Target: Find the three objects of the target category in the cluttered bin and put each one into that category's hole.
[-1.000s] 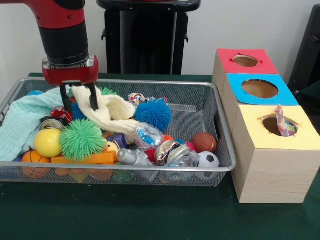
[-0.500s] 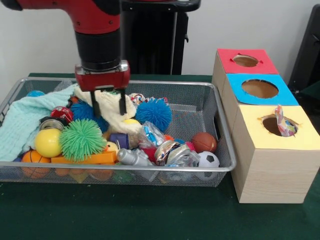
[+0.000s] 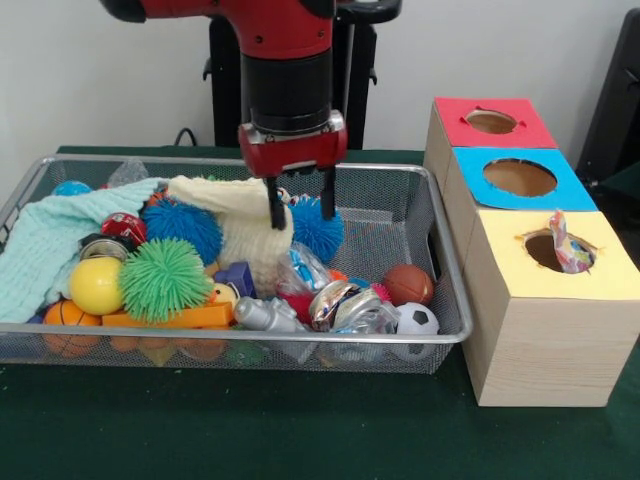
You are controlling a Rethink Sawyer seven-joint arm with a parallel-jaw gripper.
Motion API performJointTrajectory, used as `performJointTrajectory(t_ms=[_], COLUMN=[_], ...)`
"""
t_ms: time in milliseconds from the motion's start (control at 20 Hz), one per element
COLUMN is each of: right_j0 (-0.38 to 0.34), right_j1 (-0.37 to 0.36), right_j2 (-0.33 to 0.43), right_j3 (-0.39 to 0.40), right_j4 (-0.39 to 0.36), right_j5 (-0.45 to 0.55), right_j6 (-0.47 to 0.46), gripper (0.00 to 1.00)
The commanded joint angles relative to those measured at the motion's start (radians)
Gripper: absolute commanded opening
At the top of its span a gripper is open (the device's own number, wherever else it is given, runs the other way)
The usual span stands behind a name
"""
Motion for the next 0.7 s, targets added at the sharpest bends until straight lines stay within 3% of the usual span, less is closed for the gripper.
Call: performJointTrajectory(t_ms=[50, 250, 700], right_j0=[0.006, 0.003, -0.006], right_j1=[-0.059, -0.105, -0.125], right_j2=[-0.042, -0.048, -0.08], right_j3=[0.099, 0.126, 0.199], right_j4=[0.054, 0.076, 0.082], right_j5=[-0.065, -0.051, -0.076], right_j6=[0.179, 0.161, 0.16], gripper=[1.0, 1.0, 1.0])
